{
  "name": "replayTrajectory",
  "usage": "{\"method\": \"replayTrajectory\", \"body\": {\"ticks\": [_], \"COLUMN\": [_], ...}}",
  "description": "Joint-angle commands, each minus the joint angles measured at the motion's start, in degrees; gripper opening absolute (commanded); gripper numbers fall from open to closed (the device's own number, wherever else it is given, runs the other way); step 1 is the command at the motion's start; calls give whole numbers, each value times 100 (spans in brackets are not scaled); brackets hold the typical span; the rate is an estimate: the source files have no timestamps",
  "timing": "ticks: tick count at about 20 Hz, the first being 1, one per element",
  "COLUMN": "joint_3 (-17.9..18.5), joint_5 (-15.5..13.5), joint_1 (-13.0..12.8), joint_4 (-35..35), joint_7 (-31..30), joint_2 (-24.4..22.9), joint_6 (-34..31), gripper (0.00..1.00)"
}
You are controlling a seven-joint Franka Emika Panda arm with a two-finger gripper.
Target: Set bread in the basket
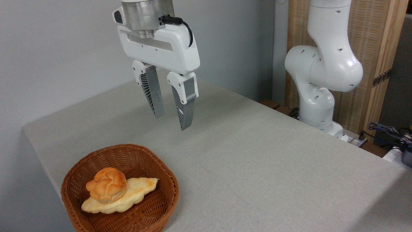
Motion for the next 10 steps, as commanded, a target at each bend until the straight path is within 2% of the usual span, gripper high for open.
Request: {"method": "replayTrajectory", "body": {"ticks": [1, 6, 10], "joint_3": [46, 54, 54], "joint_5": [41, -134, -143], "joint_1": [-43, -43, -43], "joint_4": [80, 62, 27], "joint_7": [-44, -35, -35], "joint_2": [-2, -11, -20], "joint_6": [-181, -172, -181], "gripper": [100, 100, 100]}}
